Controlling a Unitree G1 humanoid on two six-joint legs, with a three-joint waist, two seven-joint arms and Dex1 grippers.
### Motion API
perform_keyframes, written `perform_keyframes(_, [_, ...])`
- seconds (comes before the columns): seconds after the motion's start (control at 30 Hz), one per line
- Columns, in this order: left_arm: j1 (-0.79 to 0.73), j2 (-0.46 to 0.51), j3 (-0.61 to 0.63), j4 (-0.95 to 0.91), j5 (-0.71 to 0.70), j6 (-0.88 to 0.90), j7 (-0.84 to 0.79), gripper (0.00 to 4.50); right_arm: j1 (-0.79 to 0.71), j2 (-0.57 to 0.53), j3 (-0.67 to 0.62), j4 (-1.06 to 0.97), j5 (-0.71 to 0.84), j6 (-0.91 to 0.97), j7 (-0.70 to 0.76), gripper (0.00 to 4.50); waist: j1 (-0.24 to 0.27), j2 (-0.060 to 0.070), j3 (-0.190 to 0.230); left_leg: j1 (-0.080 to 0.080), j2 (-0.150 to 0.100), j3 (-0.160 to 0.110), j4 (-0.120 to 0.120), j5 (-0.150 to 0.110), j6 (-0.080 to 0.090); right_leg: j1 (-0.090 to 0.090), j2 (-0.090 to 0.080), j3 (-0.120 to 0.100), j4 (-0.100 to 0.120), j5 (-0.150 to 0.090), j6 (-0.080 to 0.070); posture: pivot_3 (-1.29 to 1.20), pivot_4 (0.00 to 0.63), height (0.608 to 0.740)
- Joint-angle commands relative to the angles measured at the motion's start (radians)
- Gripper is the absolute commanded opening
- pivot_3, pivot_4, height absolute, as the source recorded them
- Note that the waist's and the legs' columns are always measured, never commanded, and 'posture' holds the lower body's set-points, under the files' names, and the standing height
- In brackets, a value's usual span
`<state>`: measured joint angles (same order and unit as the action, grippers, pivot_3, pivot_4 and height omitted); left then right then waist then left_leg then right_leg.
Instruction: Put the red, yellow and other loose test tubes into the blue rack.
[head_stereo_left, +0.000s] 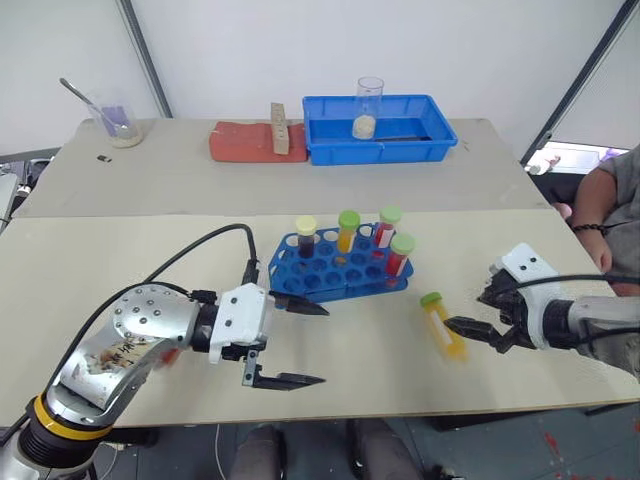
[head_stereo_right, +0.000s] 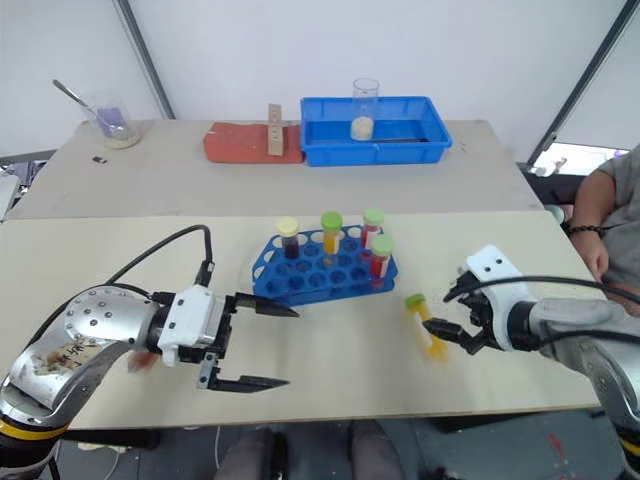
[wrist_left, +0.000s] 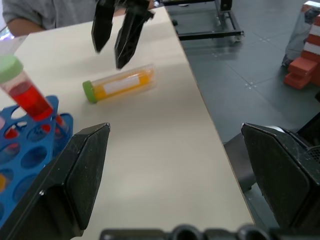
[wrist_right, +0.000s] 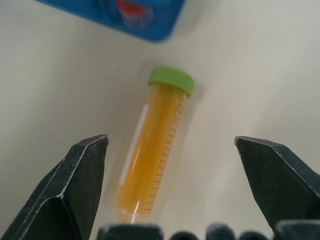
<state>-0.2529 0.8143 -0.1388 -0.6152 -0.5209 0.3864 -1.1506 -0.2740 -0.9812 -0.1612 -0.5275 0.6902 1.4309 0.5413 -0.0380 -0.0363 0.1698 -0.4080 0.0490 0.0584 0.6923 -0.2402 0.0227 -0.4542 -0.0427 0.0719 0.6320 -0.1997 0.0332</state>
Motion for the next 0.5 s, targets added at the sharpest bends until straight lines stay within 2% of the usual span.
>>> perform_keyframes(0.03, [-0.023,-0.016,-0.016,-0.023,0.014,-0.023,0.005,4.50,-0.114,0.015,0.069,0.054,0.004,0.114,-0.013,4.47,0.000,0.000,0.000,-0.001,0.000,0.000,0.000,0.000,0.000,0.000,0.000,0.000,-0.001,0.000,0.001,0.00,0.150,0.729])
perform_keyframes(0.17, [-0.024,-0.029,-0.030,-0.016,0.028,-0.032,0.011,4.50,-0.254,0.051,0.174,0.152,-0.010,0.179,-0.017,4.47,-0.003,0.000,0.000,-0.003,0.000,0.000,0.000,-0.001,0.002,-0.001,0.000,0.000,-0.003,0.001,0.002,0.00,0.150,0.729])
perform_keyframes(0.3, [-0.019,-0.040,-0.034,-0.017,0.042,-0.034,0.025,4.50,-0.332,0.066,0.258,0.233,-0.007,0.184,-0.022,4.47,0.000,0.000,0.000,-0.004,0.000,0.000,0.000,-0.002,0.003,-0.001,0.000,0.000,-0.003,0.001,0.002,0.00,0.150,0.729])
perform_keyframes(0.4, [-0.011,-0.044,-0.035,-0.026,0.049,-0.029,0.040,4.50,-0.361,0.056,0.308,0.284,0.012,0.184,-0.016,3.69,0.002,0.000,0.000,-0.005,0.000,-0.001,0.000,-0.002,0.003,-0.001,0.000,0.000,-0.004,0.001,0.002,0.00,0.150,0.729])
perform_keyframes(0.5, [-0.001,-0.043,-0.034,-0.032,0.056,-0.029,0.051,4.50,-0.382,0.046,0.342,0.307,0.033,0.184,-0.006,2.69,0.002,0.000,0.000,-0.006,0.000,0.000,0.000,-0.002,0.003,-0.001,0.000,0.000,-0.004,0.003,0.005,0.00,0.150,0.729])
